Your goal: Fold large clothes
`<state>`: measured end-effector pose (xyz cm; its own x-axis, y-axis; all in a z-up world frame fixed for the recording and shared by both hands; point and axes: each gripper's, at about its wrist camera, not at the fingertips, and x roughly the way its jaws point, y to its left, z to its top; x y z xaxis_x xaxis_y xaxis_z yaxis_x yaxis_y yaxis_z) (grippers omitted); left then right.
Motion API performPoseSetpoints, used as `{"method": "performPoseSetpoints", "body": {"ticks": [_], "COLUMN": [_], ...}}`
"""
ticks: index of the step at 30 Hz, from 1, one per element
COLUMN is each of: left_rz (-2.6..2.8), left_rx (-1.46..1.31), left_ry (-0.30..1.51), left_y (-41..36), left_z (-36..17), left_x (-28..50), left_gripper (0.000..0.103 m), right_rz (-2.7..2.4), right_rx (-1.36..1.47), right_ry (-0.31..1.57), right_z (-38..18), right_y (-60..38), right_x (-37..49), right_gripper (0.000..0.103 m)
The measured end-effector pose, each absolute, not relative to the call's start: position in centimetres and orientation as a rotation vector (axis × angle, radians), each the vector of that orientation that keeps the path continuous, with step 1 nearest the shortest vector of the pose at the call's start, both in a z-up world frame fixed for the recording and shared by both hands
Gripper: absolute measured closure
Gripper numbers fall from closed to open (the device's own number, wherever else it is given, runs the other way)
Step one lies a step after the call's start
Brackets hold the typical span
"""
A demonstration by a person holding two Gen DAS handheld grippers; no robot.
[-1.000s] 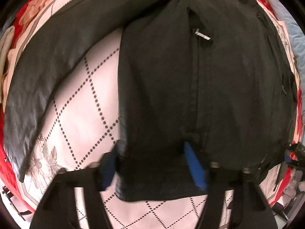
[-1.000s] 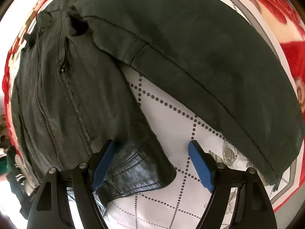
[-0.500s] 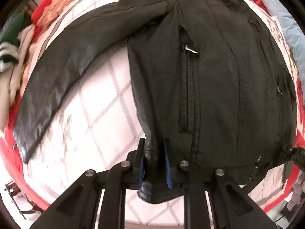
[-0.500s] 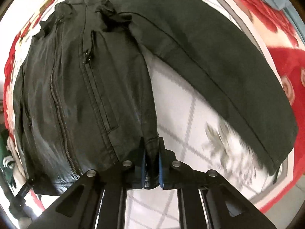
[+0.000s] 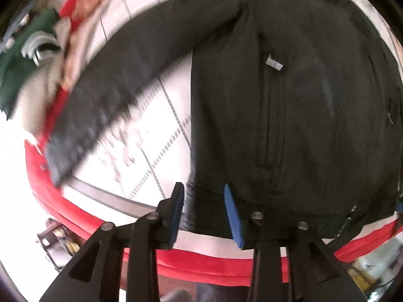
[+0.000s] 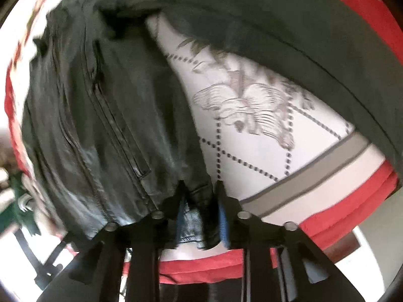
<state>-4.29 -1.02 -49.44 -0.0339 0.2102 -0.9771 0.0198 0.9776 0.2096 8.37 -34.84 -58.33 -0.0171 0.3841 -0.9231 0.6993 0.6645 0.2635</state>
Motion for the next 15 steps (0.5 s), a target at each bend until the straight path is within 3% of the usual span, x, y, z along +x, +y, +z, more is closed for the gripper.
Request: {"method": "performPoseSetpoints", "body": {"ticks": [1,3,4,9,15], "left_rz": [0.154,0.135,0.123,0.011,-0.084], "left_rx": [0.196,0.232,0.242,0.368,0.363], "left_ry": [1.581,1.534,1.522,1.446,1.453], "left_y": [-1.5,-3.1,-4.5,-14.1,-23.9], "left_z": [-48.8,-46.9,-45.0,-44.2,-49.4], "left_x": [-4.5,-5.3,-3.7,-0.2,1.7], "left_gripper": [0.057,0.025,0.016,0.006,0.004], "right_rz": [-0.334,-0.391,-0.426,-0.650,-0.771], "right_rx": [0.968,1.083,1.137,1.354,1.540], "right_ry": [1.577,1.475,1.430,1.239,0.773], "right_z": [-58.0,-57.7,-58.1,-58.1,-58.7], "right_y": [-36.0,-37.7,-38.8,-43.5,-48.0], "right_x": [7.3,5.1,4.1,-1.3,-5.7], "right_gripper": [0.056,0.054,0.051,0.049,0.049]}}
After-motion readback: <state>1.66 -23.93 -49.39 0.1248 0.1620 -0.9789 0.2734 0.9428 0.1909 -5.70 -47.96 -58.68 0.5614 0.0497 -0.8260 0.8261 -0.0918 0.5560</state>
